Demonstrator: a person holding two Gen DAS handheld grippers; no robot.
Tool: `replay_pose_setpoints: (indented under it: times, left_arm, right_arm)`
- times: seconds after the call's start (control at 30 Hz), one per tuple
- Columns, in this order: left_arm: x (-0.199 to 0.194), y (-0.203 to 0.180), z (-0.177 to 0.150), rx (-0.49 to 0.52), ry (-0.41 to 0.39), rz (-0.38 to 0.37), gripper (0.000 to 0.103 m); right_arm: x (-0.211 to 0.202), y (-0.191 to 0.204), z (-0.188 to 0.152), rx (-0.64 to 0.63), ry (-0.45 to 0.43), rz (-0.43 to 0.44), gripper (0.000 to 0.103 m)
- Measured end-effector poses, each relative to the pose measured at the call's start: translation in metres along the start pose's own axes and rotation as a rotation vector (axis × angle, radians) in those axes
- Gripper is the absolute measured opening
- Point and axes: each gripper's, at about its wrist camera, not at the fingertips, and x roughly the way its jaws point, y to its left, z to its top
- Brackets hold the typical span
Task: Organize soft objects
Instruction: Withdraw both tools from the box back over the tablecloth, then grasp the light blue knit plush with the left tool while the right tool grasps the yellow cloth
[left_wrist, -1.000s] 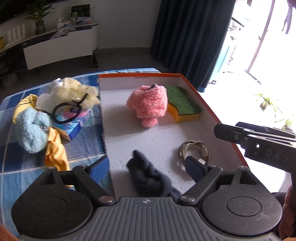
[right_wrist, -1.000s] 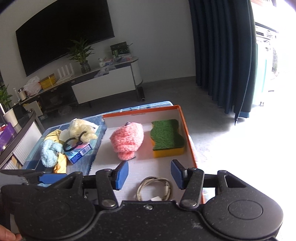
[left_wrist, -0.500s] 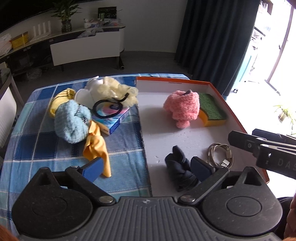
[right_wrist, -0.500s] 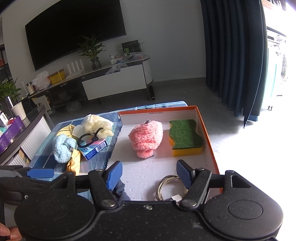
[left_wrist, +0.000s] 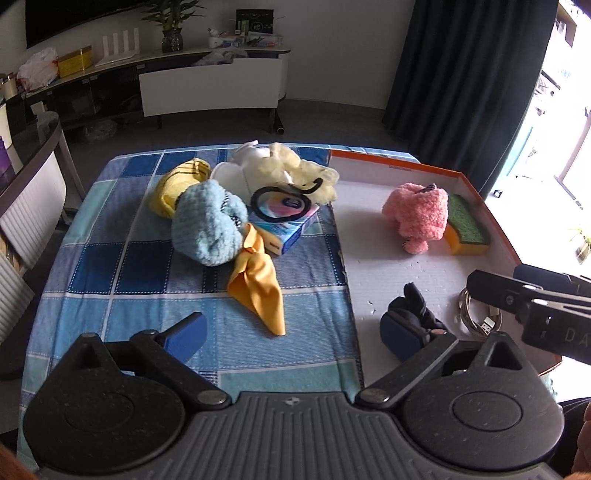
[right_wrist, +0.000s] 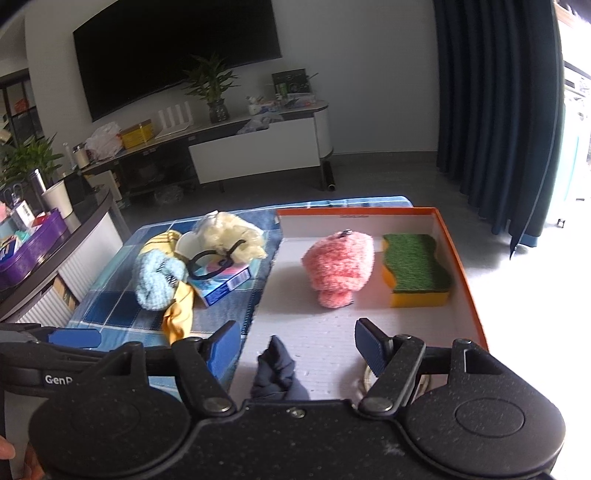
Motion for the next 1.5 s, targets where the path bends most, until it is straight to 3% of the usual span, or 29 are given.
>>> replay_pose_setpoints:
  times: [0.5, 1.07, 1.5]
  left_arm:
    - [-0.005, 0.048, -0.011, -0.084, 0.005, 0.035, 0.103]
    - [-0.006, 0.086, -0.015, -0.167, 0.006, 0.079, 0.103]
    - [0.015, 0.09, 0.01, -0.201, -0.006, 0.077, 0.103]
  right_arm:
    - [0.019, 0.041, 0.001, -0.077, 0.044, 0.073, 0.083]
    - [0.032, 0.061, 0.0, -0.113, 0.072, 0.117, 0.083]
    - [0.042, 0.058, -0.004, -0.109, 0.095, 0.115, 0.083]
